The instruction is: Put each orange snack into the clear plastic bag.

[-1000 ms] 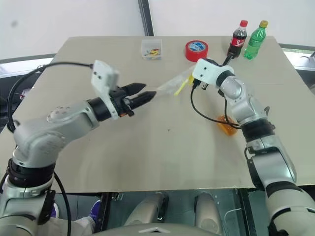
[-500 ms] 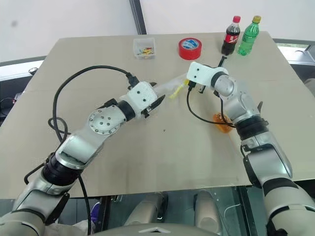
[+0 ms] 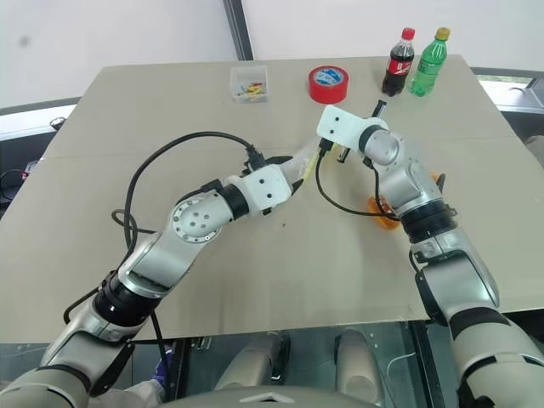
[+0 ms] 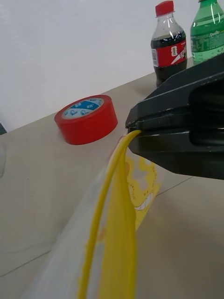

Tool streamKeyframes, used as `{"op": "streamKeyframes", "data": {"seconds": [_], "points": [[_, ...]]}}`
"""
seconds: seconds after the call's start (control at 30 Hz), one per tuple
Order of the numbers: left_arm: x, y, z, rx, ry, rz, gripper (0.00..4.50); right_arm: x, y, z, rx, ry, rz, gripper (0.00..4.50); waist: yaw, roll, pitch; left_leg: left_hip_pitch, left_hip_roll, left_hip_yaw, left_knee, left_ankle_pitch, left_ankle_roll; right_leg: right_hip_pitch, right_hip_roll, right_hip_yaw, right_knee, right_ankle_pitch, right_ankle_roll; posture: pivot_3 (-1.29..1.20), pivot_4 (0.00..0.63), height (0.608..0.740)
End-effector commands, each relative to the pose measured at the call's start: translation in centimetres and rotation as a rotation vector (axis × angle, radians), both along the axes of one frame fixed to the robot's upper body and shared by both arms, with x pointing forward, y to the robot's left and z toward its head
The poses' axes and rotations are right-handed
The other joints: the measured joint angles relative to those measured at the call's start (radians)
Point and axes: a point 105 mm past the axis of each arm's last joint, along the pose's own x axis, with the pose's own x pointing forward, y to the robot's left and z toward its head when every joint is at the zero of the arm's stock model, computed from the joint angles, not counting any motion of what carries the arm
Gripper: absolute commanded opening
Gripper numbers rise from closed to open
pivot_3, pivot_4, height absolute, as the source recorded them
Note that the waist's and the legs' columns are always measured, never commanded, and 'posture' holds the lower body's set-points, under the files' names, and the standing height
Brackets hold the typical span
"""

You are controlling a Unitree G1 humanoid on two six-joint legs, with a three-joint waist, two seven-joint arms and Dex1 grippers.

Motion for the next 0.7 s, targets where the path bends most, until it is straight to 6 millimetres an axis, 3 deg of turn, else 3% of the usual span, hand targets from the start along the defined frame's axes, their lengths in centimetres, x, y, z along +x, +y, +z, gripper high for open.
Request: {"op": "streamKeyframes", "data": {"seconds": [0.03, 0.7], "points": [[-0.3, -0.4, 1.1, 0.003, -0.061, -0.016, 2.39, -0.4, 0.7, 2.3, 0.027, -0.055, 0.023, 0.00, 0.000, 0.000, 0.000, 0.000, 0.000, 0.000, 0.000, 0.000, 0.000, 0.000, 0.000, 0.000, 0.000, 0.000, 0.000, 0.00, 0.150, 0.740], [-1.4, -1.2, 0.4, 0.031, -0.034, -0.102, 2.39, 0.0, 0.5, 2.4, 0.039, -0.034, 0.010, 0.00, -0.001, 0.000, 0.000, 0.000, 0.000, 0.000, 0.001, 0.000, 0.000, 0.000, 0.000, 0.000, 0.001, 0.000, 0.000, 0.00, 0.150, 0.740]]}}
